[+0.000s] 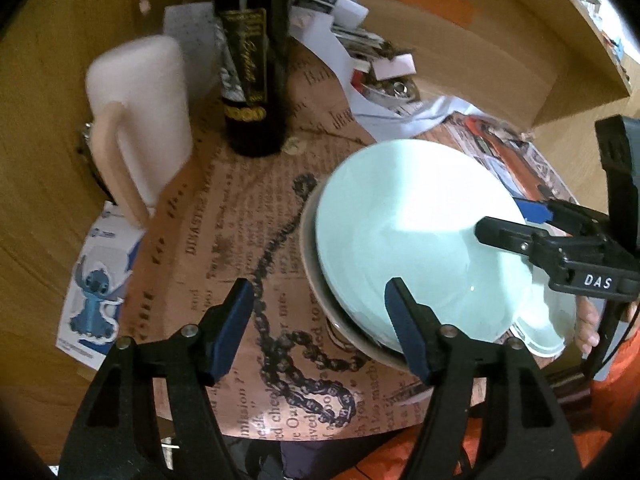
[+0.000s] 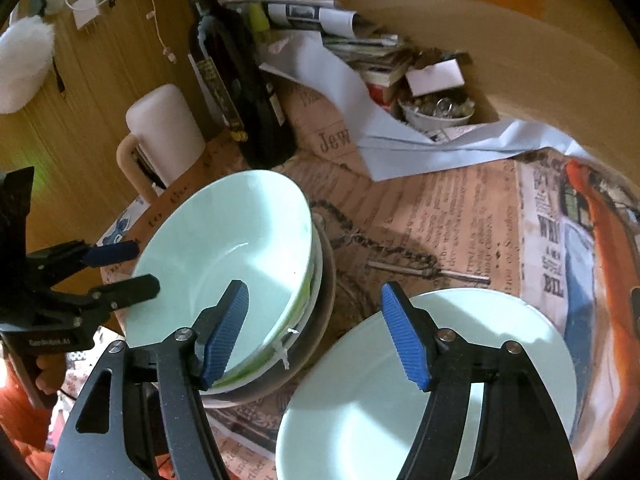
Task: Organize plates and bowls
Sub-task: 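Grasp the rim of the nested bowl stack with both tools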
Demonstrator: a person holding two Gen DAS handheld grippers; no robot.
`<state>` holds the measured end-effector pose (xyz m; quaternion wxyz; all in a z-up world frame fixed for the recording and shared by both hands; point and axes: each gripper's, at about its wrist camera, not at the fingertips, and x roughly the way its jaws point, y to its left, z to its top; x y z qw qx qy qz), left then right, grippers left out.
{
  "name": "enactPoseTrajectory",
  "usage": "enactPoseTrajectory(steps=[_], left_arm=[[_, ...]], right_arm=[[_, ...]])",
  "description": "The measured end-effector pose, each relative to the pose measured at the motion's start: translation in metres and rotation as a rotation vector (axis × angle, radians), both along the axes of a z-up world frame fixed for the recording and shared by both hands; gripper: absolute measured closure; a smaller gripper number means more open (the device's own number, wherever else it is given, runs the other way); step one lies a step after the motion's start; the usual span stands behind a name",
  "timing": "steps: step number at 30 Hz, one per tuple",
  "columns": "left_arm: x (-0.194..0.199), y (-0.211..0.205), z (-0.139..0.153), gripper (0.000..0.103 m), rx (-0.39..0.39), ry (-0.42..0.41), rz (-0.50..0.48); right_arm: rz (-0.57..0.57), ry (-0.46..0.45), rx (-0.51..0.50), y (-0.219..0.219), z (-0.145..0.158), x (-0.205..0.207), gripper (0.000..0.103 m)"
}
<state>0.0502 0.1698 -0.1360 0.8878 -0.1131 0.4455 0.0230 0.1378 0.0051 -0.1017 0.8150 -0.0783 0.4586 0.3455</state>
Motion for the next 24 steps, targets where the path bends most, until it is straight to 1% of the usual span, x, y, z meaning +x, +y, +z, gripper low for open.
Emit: enactPoseTrajectory(steps=[2, 5, 6, 9, 13, 15, 17, 22, 24], left_arm=[[0.001, -0.002, -0.002, 0.035, -0.008, 0.006, -0.012], [0.004, -0.002, -0.005, 0.037, -0.027, 0.015, -0.018], [0.005, -0.002, -0.006, 0.04, -0.038, 0.017, -0.019], [0.008, -0.002, -0.008, 0.043, -0.062, 0.026, -0.022], [0.015, -0.005, -0.013, 0.05, -0.083, 0.042, -0.047], [0.017, -0.007, -0.014, 0.055, -0.093, 0.05, -0.058], [0.019, -0.01, -0.016, 0.057, -0.092, 0.054, -0.066], [0.02, -0.01, -0.017, 0.058, -0.081, 0.049, -0.06], [0.02, -0.01, -0.017, 0.06, -0.076, 0.05, -0.049]], right_arm=[[0.008, 0.02, -0.007, 0.002, -0.003, 0.001, 0.038], [0.018, 0.055, -0.007, 0.005, -0.008, 0.004, 0.044], [0.022, 0.061, -0.009, 0.006, -0.008, 0.004, 0.047], [0.032, 0.078, -0.021, 0.01, -0.011, 0.005, 0.052], [0.06, 0.115, -0.032, 0.017, -0.016, 0.006, 0.057], [0.075, 0.129, -0.04, 0.021, -0.019, 0.005, 0.058], [0.073, 0.111, -0.057, 0.023, -0.02, 0.003, 0.058], [0.058, 0.094, -0.053, 0.022, -0.021, 0.001, 0.06], [0.048, 0.074, -0.054, 0.022, -0.02, 0.001, 0.065]])
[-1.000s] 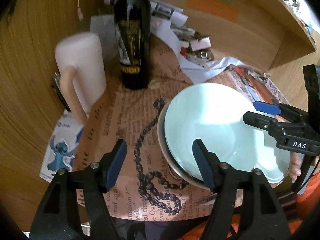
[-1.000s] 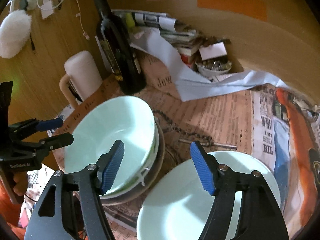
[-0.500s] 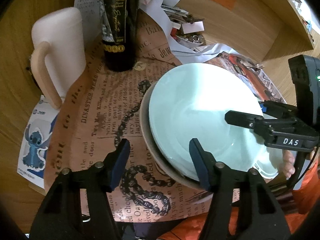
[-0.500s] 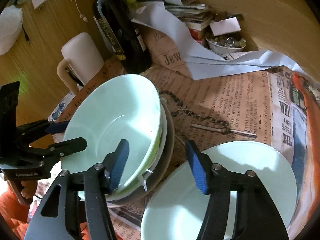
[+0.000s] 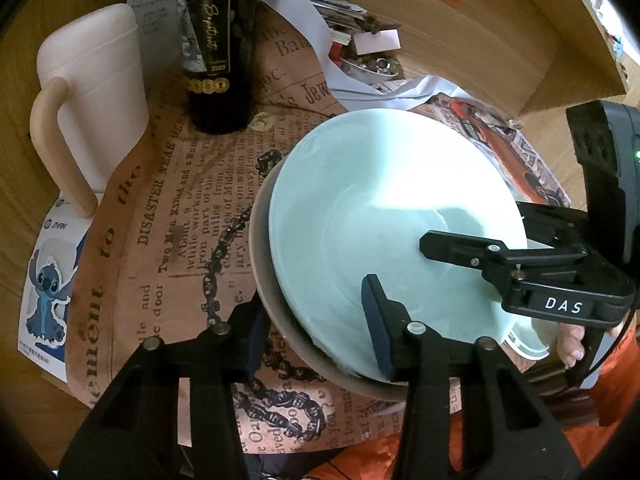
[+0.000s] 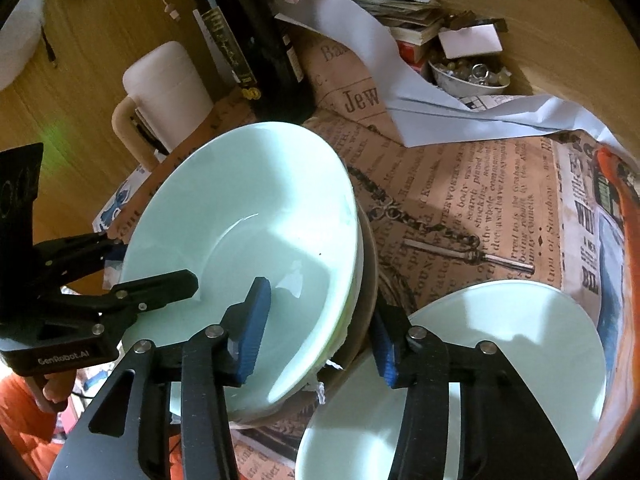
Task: Organize plates and bowls
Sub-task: 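Grasp the rim of the nested bowl stack with both tools, then lift the bowl stack with both tools and carry it over the plate stack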
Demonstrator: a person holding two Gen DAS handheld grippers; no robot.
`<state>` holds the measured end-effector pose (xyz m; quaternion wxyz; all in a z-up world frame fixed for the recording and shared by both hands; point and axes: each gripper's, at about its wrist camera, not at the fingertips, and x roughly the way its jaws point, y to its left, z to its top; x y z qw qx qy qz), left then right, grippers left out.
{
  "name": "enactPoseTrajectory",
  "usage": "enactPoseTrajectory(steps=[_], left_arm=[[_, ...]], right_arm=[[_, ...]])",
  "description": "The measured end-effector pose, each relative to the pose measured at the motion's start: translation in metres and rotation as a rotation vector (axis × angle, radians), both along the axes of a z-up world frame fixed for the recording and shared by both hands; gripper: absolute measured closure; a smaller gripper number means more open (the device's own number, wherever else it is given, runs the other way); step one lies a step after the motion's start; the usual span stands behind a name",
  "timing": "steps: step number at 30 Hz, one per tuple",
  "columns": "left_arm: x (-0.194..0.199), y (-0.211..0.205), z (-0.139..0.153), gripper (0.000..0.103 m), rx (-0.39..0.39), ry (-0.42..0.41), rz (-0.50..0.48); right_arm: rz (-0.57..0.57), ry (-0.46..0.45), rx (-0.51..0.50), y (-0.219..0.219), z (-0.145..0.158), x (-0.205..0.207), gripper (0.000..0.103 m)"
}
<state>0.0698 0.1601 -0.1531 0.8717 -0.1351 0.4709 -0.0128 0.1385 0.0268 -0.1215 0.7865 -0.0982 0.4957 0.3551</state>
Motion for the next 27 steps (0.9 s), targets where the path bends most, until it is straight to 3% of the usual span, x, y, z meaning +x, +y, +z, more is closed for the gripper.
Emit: enactPoseTrajectory(steps=[3, 16, 27], left_arm=[[-0.001, 0.0, 0.0, 0.062, 0.011, 0.0, 0.013], [-0.002, -0.008, 0.003, 0.062, 0.085, -0.006, 0.046], [-0.005, -0.01, 0.022, 0.063, 0.104, -0.065, 0.049]], right_arm=[[-0.012, -0.008, 0.003, -0.003, 0.001, 0.0, 0.07], [-0.054, -0.005, 0.043, -0.005, 0.006, 0.004, 0.073], [-0.076, -0.052, 0.086, -0.012, 0.024, 0.002, 0.074]])
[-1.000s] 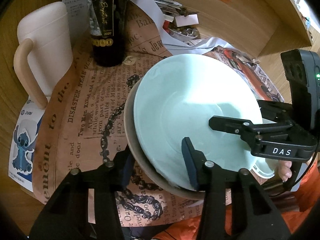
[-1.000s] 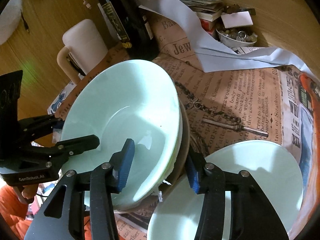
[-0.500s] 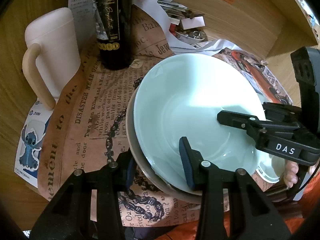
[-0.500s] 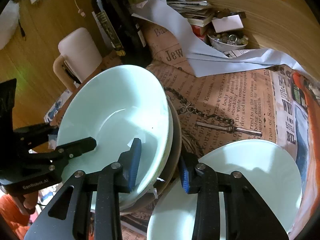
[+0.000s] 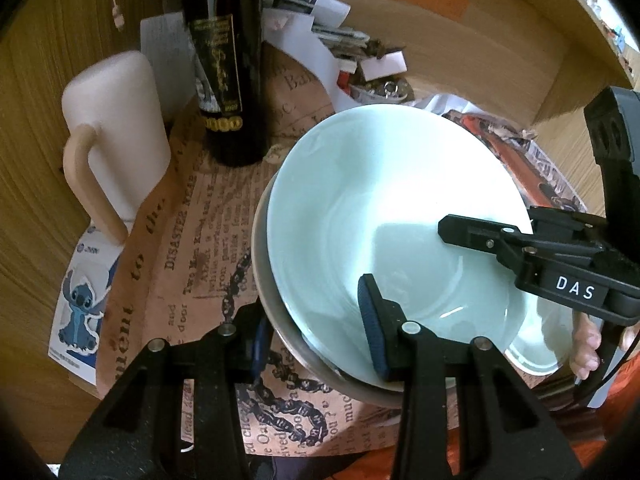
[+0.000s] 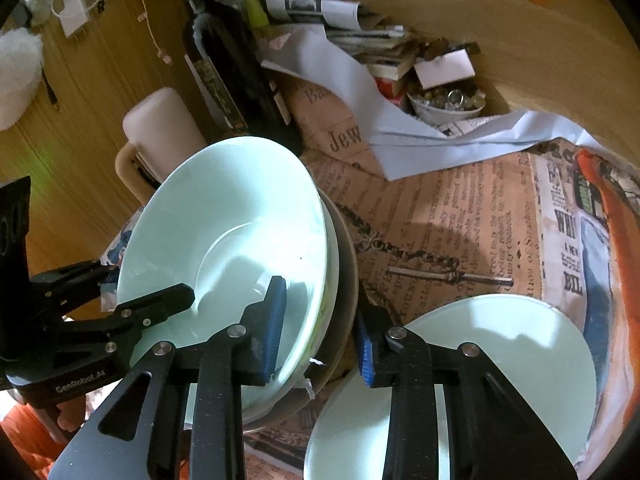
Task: Organize plates and bowls
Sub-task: 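Lift the bowl stack with both tools and carry it over the plate stack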
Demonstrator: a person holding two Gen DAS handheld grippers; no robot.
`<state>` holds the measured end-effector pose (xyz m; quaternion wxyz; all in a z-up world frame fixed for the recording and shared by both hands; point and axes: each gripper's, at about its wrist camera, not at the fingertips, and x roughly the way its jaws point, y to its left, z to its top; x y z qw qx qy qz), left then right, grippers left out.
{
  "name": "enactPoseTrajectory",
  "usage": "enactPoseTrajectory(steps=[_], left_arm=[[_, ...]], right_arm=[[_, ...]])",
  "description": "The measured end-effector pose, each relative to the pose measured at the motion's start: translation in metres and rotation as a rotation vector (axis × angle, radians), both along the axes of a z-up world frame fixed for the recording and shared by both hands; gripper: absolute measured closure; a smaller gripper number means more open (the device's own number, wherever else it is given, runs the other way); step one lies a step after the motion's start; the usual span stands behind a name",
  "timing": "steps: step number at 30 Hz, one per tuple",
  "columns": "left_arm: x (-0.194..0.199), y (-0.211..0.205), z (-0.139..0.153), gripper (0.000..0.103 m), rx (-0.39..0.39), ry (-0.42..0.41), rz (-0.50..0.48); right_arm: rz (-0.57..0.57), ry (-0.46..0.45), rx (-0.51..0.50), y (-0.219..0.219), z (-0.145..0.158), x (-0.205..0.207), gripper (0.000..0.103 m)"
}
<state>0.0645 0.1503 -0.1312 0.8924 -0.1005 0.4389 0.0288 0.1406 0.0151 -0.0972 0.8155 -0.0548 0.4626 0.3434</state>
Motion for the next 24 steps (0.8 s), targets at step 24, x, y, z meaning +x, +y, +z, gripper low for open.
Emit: enactPoseTrajectory(steps=[24], left_arm=[[0.001, -0.038, 0.05, 0.063, 0.031, -0.143, -0.107]], right_arm=[[-0.111, -0.12, 0.058, -0.055, 0.048, -0.019, 0.074]])
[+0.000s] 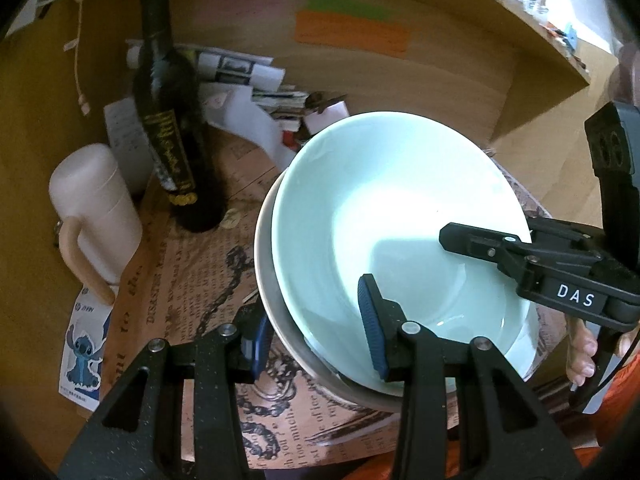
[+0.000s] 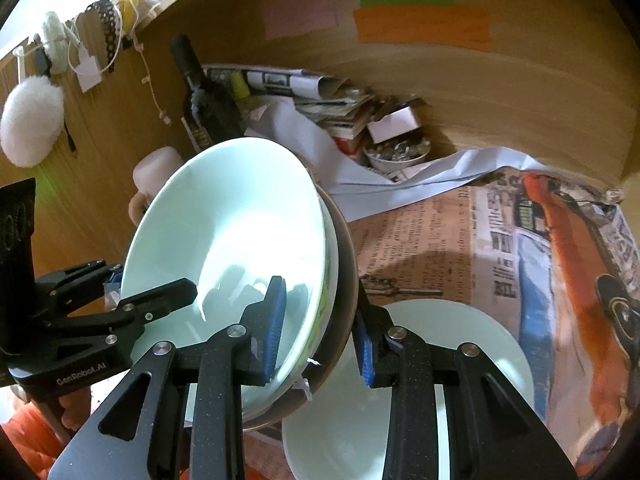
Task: Organize plates and bowls
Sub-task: 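Lift the bowl stack with both tools and carry it over the plate stack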
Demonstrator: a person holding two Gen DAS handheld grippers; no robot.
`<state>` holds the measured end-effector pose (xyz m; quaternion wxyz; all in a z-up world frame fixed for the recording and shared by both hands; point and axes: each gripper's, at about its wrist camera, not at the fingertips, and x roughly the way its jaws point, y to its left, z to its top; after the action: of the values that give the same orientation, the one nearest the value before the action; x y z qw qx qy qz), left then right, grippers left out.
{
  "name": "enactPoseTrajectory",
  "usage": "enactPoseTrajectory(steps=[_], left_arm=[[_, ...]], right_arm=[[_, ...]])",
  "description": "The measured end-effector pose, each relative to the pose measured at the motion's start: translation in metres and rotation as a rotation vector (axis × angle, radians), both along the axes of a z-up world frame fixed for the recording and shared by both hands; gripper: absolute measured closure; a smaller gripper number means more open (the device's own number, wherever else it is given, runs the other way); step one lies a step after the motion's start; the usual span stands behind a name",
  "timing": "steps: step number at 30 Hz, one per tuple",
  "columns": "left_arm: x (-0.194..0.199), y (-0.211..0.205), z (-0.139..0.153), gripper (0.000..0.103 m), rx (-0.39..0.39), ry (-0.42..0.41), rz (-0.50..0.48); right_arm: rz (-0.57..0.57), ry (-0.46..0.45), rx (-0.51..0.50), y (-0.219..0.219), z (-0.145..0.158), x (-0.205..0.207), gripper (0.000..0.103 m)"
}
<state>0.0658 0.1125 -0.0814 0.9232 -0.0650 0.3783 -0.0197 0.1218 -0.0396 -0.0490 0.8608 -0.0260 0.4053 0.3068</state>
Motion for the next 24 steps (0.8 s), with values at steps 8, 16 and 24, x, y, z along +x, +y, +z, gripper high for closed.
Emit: enactPoseTrajectory(steps=[8, 16, 24], left_arm=[[0.005, -0.025, 0.009, 0.063, 0.011, -0.027, -0.076], [0.011, -0.056, 0.012, 0.063, 0.013, -0.042, -0.164], [0.018, -0.082, 0.01, 0.063, 0.009, -0.031, -0.228]], right_arm=[[-0.072, -0.025, 0.004, -0.028, 0.013, -0.006, 0.074], [-0.147, -0.031, 0.002, -0.056, 0.019, -0.016, 0.074], [-0.208, -0.019, -0.004, -0.082, 0.015, -0.021, 0.074]])
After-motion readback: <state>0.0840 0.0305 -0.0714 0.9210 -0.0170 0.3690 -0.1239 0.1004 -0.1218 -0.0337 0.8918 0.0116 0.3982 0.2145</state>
